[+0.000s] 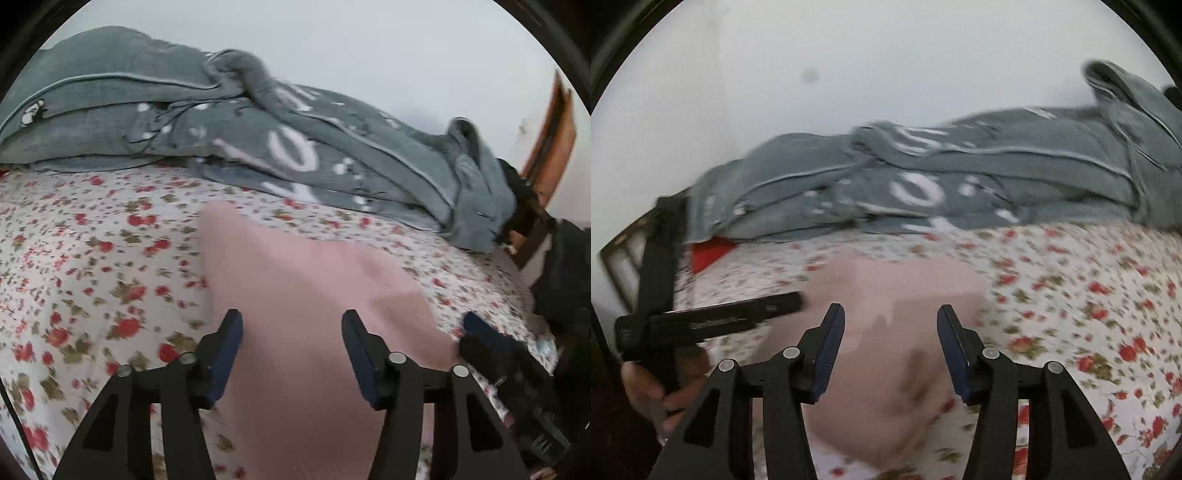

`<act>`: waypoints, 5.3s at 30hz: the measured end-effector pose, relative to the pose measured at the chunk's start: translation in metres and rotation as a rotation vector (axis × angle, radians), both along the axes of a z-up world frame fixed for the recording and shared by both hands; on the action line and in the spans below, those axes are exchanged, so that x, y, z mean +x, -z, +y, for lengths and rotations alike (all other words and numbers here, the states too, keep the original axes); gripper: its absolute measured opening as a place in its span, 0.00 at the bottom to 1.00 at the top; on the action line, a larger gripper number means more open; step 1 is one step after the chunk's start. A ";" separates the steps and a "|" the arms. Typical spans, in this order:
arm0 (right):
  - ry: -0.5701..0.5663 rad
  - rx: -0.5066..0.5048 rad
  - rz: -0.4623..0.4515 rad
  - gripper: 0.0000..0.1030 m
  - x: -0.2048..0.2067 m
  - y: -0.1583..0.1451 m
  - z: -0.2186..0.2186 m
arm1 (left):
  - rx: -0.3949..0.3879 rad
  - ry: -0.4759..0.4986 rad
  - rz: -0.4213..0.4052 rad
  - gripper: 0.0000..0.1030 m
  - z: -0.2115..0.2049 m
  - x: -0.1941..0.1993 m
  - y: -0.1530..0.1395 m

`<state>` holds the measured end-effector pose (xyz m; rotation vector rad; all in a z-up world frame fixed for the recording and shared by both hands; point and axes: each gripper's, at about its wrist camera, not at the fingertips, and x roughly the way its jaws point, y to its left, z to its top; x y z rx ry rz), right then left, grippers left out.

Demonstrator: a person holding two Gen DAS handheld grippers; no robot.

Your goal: Fold small clothes

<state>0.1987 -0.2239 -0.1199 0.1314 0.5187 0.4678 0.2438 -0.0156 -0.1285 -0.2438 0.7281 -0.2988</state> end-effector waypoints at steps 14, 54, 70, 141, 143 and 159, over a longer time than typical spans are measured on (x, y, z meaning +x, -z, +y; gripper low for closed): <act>0.081 -0.298 0.046 0.24 0.005 0.047 0.022 | 0.127 0.044 0.005 0.71 -0.006 -0.026 0.033; 0.007 -0.422 -0.009 0.28 -0.018 0.049 0.012 | 0.076 0.123 -0.059 0.75 0.013 -0.049 0.031; 0.099 -0.296 0.076 0.27 0.001 0.044 -0.001 | 0.087 0.098 -0.046 0.73 -0.006 -0.044 0.030; 0.381 -0.242 0.139 0.96 -0.203 -0.115 -0.031 | 0.252 -0.087 -0.042 0.86 -0.021 -0.232 -0.115; 0.379 -0.231 0.141 0.96 -0.204 -0.116 -0.033 | 0.251 -0.092 -0.043 0.86 -0.020 -0.233 -0.116; 0.393 -0.228 0.142 0.96 -0.207 -0.119 -0.033 | 0.242 -0.108 -0.052 0.86 -0.016 -0.238 -0.121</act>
